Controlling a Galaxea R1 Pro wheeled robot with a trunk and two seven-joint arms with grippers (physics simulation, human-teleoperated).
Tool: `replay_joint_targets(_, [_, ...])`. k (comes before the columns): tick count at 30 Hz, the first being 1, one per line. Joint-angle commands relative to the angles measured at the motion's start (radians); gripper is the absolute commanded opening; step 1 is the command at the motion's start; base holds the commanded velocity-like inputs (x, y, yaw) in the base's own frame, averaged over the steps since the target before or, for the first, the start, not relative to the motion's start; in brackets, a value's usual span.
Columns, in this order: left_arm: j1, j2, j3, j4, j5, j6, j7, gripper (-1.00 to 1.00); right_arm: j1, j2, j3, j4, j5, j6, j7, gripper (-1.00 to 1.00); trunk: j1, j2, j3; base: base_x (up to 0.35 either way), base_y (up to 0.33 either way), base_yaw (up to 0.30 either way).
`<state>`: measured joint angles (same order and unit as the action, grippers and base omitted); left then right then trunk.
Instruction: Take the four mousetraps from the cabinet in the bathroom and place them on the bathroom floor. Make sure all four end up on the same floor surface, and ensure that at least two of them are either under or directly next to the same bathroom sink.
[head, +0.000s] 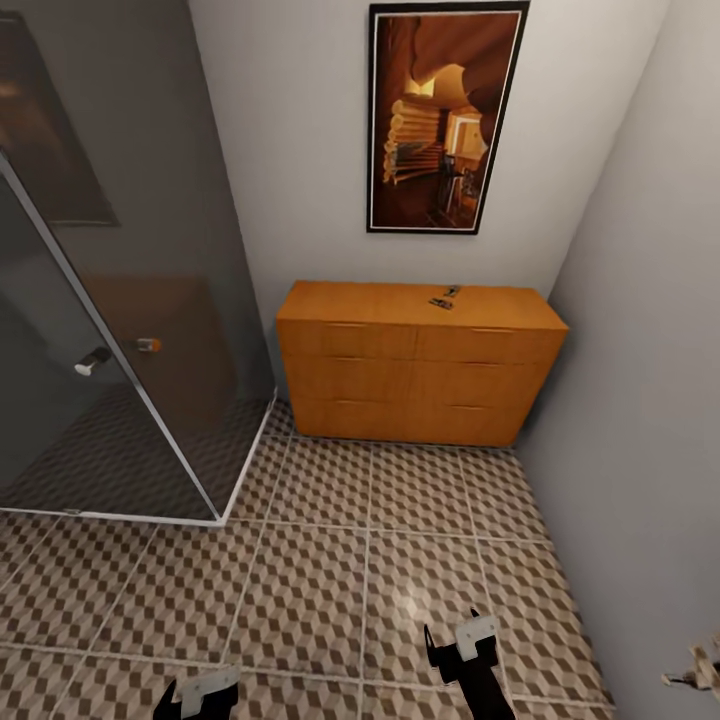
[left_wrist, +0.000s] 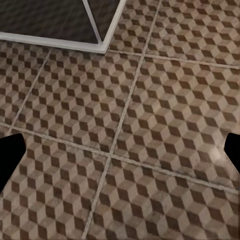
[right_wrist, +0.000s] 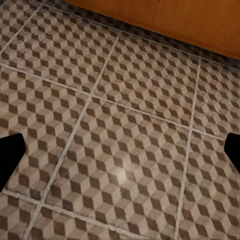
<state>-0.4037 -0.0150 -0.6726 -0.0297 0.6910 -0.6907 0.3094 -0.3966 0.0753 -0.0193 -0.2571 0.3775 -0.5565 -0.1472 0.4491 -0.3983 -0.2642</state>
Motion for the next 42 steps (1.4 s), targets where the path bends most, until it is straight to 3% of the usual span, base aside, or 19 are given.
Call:
replay_joint_targets(1, [-0.001, 0.0, -0.008, 0.001, -0.001, -0.001, 0.01, 1.0, -0.001, 0.001, -0.002, 0.001, 0.011, -0.002, -0.008, 1.0, 0.001, -0.002, -0.002, 0.201, -0.189, 0.16])
replay_joint_targets(17, [0.0, 0.0, -0.008, 0.001, -0.001, -0.001, 0.01, 1.0, -0.001, 0.0, -0.002, 0.001, 0.011, -0.002, -0.008, 1.0, 0.001, -0.002, -0.002, 0.211, -0.121, 0.118])
replay_joint_targets(42, [0.0, 0.0, -0.008, 0.001, -0.001, -0.001, 0.01, 1.0, -0.001, 0.0, -0.002, 0.001, 0.011, -0.002, -0.008, 1.0, 0.001, -0.002, 0.004, 0.228, -0.001, -0.061])
